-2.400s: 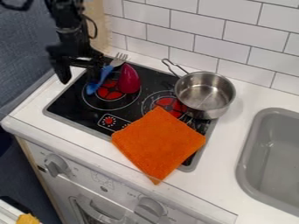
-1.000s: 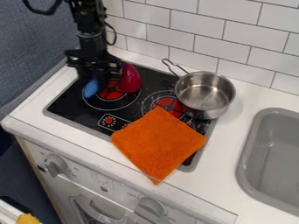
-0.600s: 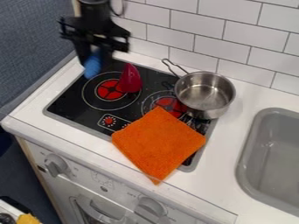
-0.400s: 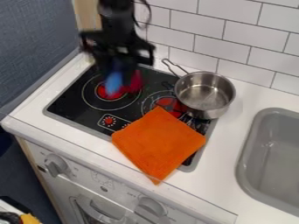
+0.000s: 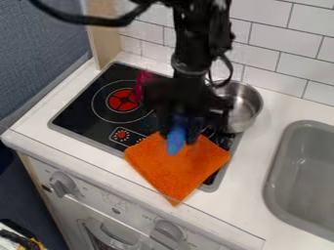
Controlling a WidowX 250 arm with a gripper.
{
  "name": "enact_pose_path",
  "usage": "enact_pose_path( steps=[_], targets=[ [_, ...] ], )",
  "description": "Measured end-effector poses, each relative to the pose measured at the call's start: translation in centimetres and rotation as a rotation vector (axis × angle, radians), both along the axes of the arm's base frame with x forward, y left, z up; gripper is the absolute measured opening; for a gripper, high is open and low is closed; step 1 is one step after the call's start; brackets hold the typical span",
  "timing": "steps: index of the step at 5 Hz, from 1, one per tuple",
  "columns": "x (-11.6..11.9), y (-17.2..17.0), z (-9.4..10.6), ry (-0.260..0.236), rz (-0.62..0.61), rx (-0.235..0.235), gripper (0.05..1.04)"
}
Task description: Put the blue fork on the orange cloth at the bottom right of the burner
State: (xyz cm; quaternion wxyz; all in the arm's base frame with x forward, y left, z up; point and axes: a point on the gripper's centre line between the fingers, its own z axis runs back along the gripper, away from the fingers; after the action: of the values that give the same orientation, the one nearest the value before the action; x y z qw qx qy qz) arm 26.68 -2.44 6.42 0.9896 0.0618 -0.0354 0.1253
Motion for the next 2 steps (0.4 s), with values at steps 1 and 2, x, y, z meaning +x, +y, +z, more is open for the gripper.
enact_pose_path(
  steps=[1, 2],
  targets=[
    [-0.78, -0.96, -1.43, 0.048, -0.003, 0.012, 0.436],
    [-1.34, -0.59, -2.04, 0.093, 0.027, 0.041, 0.436]
  ],
)
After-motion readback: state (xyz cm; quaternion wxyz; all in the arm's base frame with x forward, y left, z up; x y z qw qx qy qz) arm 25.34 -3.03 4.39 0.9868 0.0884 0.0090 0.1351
